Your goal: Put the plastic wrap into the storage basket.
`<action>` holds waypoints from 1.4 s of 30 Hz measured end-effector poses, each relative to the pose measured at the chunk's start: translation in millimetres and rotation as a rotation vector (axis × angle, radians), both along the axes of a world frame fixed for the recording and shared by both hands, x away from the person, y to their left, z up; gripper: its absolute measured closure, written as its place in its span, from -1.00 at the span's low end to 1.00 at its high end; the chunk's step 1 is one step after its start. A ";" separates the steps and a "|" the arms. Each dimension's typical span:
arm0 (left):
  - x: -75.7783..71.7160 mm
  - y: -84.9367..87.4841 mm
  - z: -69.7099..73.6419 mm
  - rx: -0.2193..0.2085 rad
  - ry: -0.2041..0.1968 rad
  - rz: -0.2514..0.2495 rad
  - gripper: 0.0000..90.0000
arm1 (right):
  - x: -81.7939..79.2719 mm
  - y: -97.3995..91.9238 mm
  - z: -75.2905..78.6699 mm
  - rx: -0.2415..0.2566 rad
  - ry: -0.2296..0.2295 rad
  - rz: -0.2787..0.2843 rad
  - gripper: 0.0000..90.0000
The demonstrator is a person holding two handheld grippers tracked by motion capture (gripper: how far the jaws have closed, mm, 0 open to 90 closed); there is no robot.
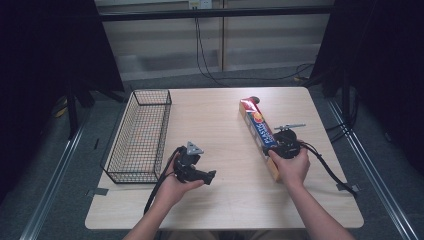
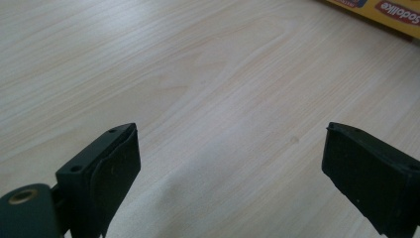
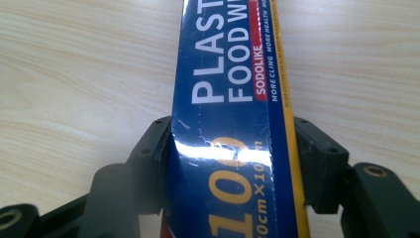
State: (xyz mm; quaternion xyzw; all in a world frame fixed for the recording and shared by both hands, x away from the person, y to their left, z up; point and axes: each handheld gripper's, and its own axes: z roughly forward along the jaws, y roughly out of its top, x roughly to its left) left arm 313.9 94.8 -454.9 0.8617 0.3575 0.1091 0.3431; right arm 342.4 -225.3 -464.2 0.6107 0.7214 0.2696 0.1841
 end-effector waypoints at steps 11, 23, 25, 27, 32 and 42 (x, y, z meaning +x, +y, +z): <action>0.3 -1.1 -2.4 -0.002 0.011 -0.005 -0.82 | 12.1 0.0 5.7 0.026 0.013 -0.003 -0.43; 2.0 1.4 -1.9 -0.009 0.013 0.001 -0.82 | 37.6 7.6 3.9 -0.029 0.052 -0.017 -0.46; 2.1 1.8 -1.3 0.000 0.015 0.007 -0.82 | 40.3 7.3 3.9 -0.026 0.054 -0.023 -0.45; 2.6 2.2 -1.4 -0.007 0.015 0.006 -0.82 | 42.4 6.9 2.8 -0.032 0.063 -0.023 -0.43; 1.9 2.0 -0.5 -0.005 0.009 0.014 -0.82 | 44.3 10.4 2.5 -0.032 0.079 -0.021 -0.23; 2.5 3.7 2.1 -0.028 0.004 0.027 -0.82 | 41.4 12.4 9.4 -0.038 0.094 0.037 -0.01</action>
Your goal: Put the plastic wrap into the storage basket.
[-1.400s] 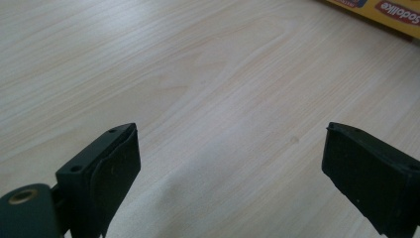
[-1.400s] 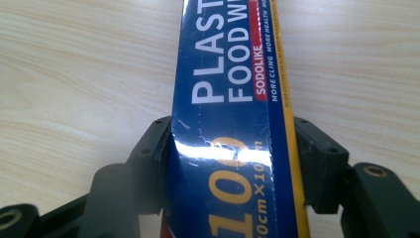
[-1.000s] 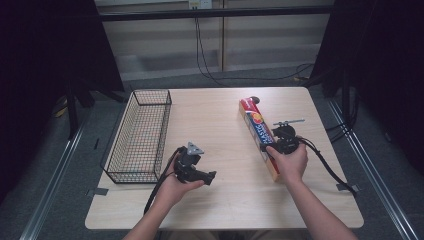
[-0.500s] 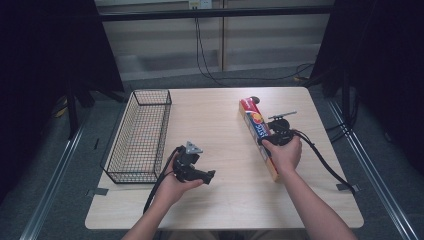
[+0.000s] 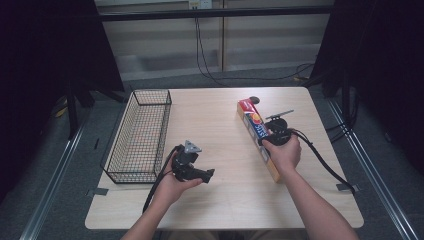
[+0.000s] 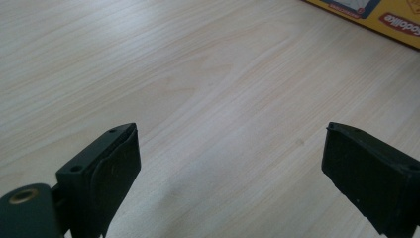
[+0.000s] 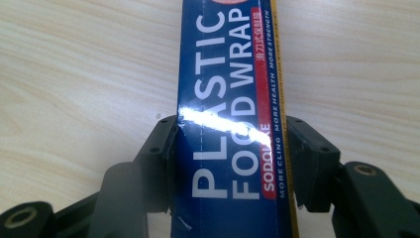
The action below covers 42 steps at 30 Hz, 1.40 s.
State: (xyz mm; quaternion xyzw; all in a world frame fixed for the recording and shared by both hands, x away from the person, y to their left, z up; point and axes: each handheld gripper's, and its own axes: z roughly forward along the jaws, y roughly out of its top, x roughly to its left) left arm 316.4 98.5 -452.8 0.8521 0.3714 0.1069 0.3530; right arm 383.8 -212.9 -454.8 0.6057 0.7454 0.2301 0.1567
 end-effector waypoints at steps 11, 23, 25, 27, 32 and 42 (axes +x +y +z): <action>-0.7 -1.9 4.8 0.011 -0.011 -0.014 -0.82 | -13.0 -12.6 16.5 0.042 -0.035 0.084 0.01; 2.7 -4.5 18.4 -0.037 -0.025 -0.044 -0.82 | -33.4 -21.0 35.0 0.099 -0.091 0.204 0.01; 4.7 -5.2 23.4 -0.036 -0.038 -0.060 -0.82 | -36.1 -20.3 36.2 0.099 -0.093 0.217 0.01; 6.1 -6.6 29.5 -0.032 -0.047 -0.075 -0.82 | -39.1 -19.6 37.1 0.110 -0.090 0.238 0.01; 9.0 -12.2 44.1 -0.045 -0.058 -0.144 -0.85 | -48.5 -15.3 40.5 0.122 -0.096 0.292 0.01; 19.5 -31.2 66.1 -0.084 0.002 -0.235 -1.00 | -59.3 -10.4 51.0 0.132 -0.106 0.397 0.01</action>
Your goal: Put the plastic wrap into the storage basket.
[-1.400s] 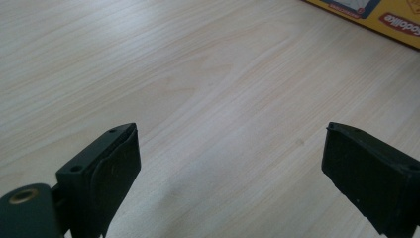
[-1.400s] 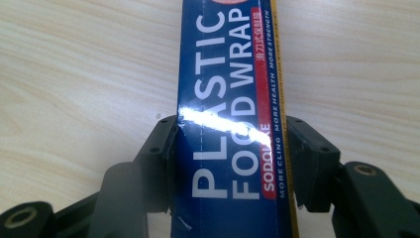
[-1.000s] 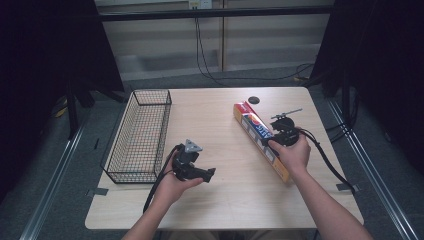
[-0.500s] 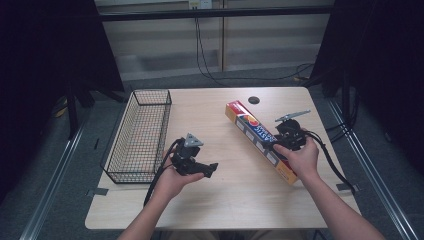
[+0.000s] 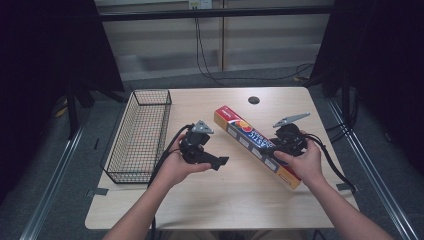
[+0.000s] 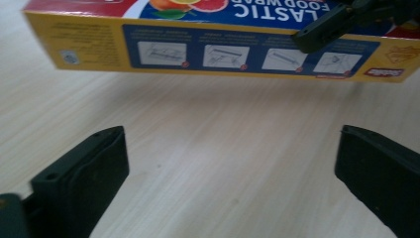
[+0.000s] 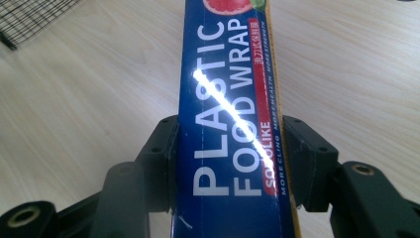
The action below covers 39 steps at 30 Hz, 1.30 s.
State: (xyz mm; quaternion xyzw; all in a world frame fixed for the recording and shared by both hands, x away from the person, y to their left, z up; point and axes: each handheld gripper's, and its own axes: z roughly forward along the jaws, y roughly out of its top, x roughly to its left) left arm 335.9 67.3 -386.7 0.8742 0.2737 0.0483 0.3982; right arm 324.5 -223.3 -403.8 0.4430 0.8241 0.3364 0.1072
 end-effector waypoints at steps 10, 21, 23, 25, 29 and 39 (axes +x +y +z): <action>8.4 -17.3 16.3 0.038 -0.057 -0.107 -0.97 | -8.5 3.2 4.4 -0.023 -0.003 0.052 0.01; 14.3 -33.5 23.6 0.076 -0.118 -0.168 -0.90 | -14.0 7.7 8.1 -0.022 -0.008 0.123 0.00; 15.7 -35.4 23.9 0.087 -0.132 -0.181 -0.91 | -15.7 9.5 10.8 -0.032 -0.006 0.137 0.00; 17.2 -36.8 25.0 0.089 -0.124 -0.193 -0.92 | -17.4 12.7 12.1 -0.026 -0.015 0.163 0.00; 19.0 -39.0 26.6 0.093 -0.120 -0.214 -0.92 | -20.6 16.1 12.9 -0.033 -0.002 0.185 0.00; 25.2 -44.3 24.5 0.169 -0.117 -0.280 -0.92 | -23.0 19.0 13.9 -0.007 -0.009 0.234 0.00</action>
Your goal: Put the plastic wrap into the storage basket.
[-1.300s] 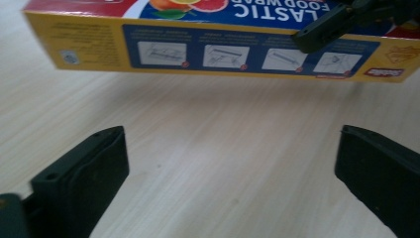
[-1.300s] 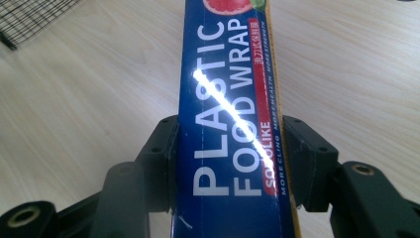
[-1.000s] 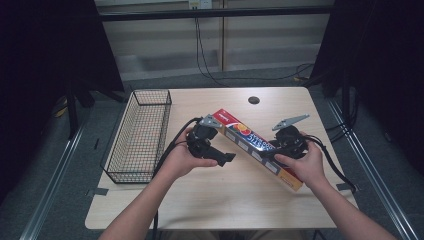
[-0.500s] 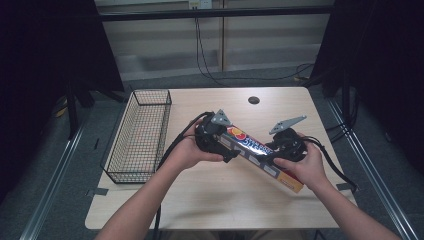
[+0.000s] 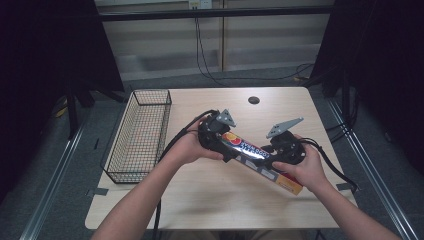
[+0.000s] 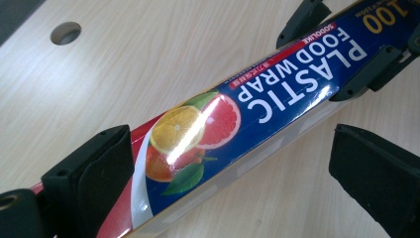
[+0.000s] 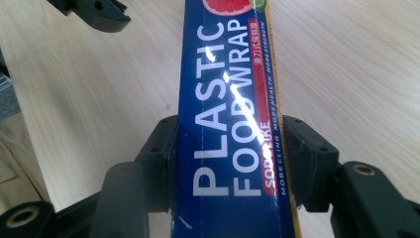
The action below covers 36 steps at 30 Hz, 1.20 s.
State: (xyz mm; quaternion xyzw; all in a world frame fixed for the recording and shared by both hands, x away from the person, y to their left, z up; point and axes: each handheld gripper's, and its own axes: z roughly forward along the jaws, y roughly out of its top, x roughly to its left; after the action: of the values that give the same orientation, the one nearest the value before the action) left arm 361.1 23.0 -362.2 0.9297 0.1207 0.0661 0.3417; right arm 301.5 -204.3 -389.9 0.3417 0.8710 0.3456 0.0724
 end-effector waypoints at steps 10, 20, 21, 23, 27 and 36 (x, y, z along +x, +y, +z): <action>4.2 -5.9 -6.6 0.029 -0.007 -0.033 -0.90 | -2.1 4.2 1.4 -0.006 -0.001 0.050 0.00; 3.4 -23.5 -11.9 0.128 -0.004 -0.151 -0.86 | -3.7 5.5 3.8 -0.027 -0.002 0.074 0.00; 4.1 -25.3 -12.6 0.158 -0.012 -0.171 -0.86 | -3.8 6.7 3.3 -0.018 -0.001 0.076 0.00; 2.0 -30.0 -15.4 0.190 -0.027 -0.214 -0.84 | -3.9 7.6 4.5 -0.027 -0.004 0.087 0.00; -2.5 -34.2 -17.6 0.239 -0.055 -0.276 -0.74 | -4.5 9.6 6.5 -0.020 -0.003 0.102 0.00; -13.2 -37.5 -16.3 0.361 -0.096 -0.406 -0.42 | -7.6 16.1 5.3 -0.074 -0.031 0.172 0.00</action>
State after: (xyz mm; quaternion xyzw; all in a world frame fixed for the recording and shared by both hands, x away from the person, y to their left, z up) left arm 347.9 -14.5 -378.5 0.9765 -0.0981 0.0610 0.1819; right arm 294.0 -188.2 -384.7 0.2573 0.9081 0.3232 0.0682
